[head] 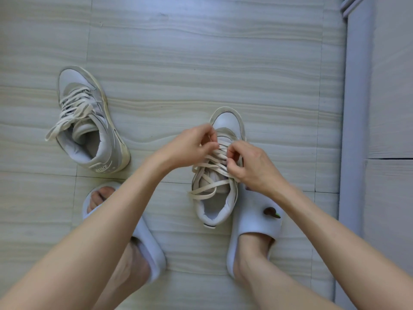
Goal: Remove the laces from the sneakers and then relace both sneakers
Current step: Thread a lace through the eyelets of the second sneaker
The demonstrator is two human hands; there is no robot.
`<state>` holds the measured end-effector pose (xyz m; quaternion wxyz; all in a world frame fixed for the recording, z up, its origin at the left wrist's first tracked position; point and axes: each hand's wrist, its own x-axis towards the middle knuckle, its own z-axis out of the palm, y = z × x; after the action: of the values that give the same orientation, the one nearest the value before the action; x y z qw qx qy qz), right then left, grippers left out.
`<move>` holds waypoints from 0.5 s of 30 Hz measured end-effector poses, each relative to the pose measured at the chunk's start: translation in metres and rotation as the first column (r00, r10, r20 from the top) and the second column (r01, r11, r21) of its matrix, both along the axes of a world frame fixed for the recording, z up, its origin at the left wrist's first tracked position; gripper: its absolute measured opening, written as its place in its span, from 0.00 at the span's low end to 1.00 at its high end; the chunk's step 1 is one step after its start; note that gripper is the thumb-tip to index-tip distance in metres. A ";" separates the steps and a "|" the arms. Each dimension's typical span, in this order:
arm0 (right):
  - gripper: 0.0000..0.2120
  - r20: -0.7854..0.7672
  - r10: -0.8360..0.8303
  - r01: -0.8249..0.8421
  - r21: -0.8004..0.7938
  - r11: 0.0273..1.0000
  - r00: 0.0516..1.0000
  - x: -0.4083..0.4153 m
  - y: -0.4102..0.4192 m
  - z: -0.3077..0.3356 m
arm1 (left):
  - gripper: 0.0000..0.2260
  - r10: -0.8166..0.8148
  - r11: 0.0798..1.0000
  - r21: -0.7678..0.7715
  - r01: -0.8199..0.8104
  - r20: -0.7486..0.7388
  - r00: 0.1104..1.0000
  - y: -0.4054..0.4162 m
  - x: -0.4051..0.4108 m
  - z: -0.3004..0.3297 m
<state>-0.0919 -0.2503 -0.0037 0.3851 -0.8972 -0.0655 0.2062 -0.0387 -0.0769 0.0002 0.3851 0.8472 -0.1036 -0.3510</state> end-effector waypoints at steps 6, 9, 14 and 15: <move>0.05 -0.082 -0.073 0.065 -0.096 0.993 0.994 0.023 -0.007 0.009 | 0.05 0.126 0.978 -0.140 -0.154 -0.193 0.973 0.010 0.001 -0.005; 0.13 -0.152 -0.035 -0.004 -0.250 0.968 0.988 0.031 -0.006 0.008 | 0.04 0.068 0.998 0.004 -0.068 -0.103 0.992 0.008 0.003 -0.007; 0.20 -0.379 -0.027 0.016 -0.033 0.999 0.925 0.029 -0.001 0.003 | 0.03 0.200 0.961 -0.154 -0.228 -0.181 0.963 0.001 -0.001 -0.002; 0.19 -0.462 -0.068 0.127 0.096 0.987 0.884 0.029 -0.001 0.003 | 0.02 0.232 0.941 -0.197 -0.275 -0.217 0.948 0.002 -0.002 -0.002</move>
<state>-0.0630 -0.2517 -0.0005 0.4545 -0.8000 0.0595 0.3872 -0.0402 -0.0751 -0.0019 0.5286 0.7669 0.0054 -0.3639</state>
